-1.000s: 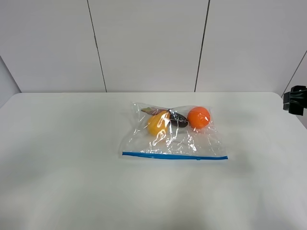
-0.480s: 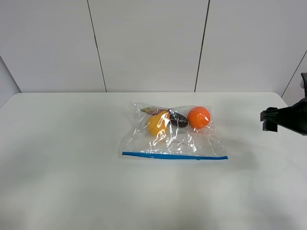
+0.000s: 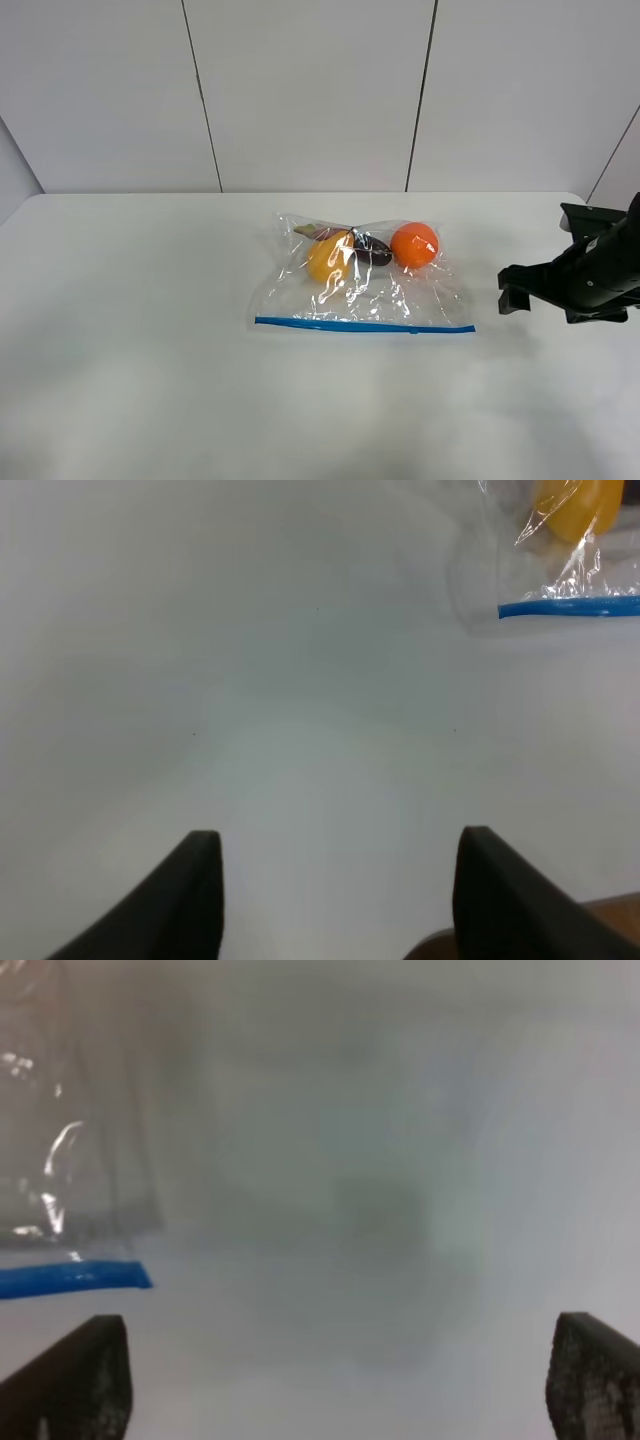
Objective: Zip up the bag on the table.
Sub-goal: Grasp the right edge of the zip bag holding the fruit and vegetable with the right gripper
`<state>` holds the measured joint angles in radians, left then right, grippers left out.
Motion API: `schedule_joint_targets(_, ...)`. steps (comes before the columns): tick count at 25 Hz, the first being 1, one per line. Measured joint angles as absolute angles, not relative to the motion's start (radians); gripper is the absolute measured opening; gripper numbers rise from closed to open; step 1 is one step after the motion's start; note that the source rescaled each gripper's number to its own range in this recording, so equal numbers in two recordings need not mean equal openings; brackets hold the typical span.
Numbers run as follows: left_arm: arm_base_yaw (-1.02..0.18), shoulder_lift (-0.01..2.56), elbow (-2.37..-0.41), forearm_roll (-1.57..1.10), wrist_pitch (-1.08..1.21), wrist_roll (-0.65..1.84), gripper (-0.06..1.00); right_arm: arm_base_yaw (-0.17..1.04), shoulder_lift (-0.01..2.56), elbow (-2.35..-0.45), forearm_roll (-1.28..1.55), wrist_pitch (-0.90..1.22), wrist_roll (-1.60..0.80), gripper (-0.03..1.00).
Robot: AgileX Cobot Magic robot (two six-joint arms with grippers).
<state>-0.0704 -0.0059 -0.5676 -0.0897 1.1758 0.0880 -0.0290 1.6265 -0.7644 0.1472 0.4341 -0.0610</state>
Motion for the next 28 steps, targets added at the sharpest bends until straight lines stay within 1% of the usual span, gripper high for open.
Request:
schedule_joint_targets(5,-0.070,-0.006,-0.568,-0.090,1.176,0.088,1.00,-0.029,1.696,-0.852,0.324,0.493,-0.212,0.86)
schedule_joint_targets(11,-0.070,-0.006,-0.568,-0.090,1.176,0.088,1.00,-0.045,1.782,-0.978,0.518,0.670,-0.337,0.85)
schedule_joint_targets(13,-0.070,-0.006,-0.568,-0.090,1.176,0.088,1.00,-0.067,1.831,-0.988,0.586,0.716,-0.362,0.84)
schedule_joint_targets(17,-0.070,-0.006,-0.568,-0.090,1.176,0.088,1.00,-0.102,1.880,-0.989,0.678,0.743,-0.445,0.80)
schedule_joint_targets(21,-0.070,-0.006,-0.568,-0.089,1.176,0.088,1.00,-0.128,1.881,-0.991,0.733,0.747,-0.501,0.79)
schedule_joint_targets(27,-0.070,-0.006,-0.568,-0.089,1.176,0.088,1.00,-0.244,1.966,-0.992,0.877,0.854,-0.628,0.79)
schedule_joint_targets(28,-0.070,-0.006,-0.568,-0.089,1.176,0.088,1.00,-0.255,1.984,-0.992,0.902,0.866,-0.656,0.78)
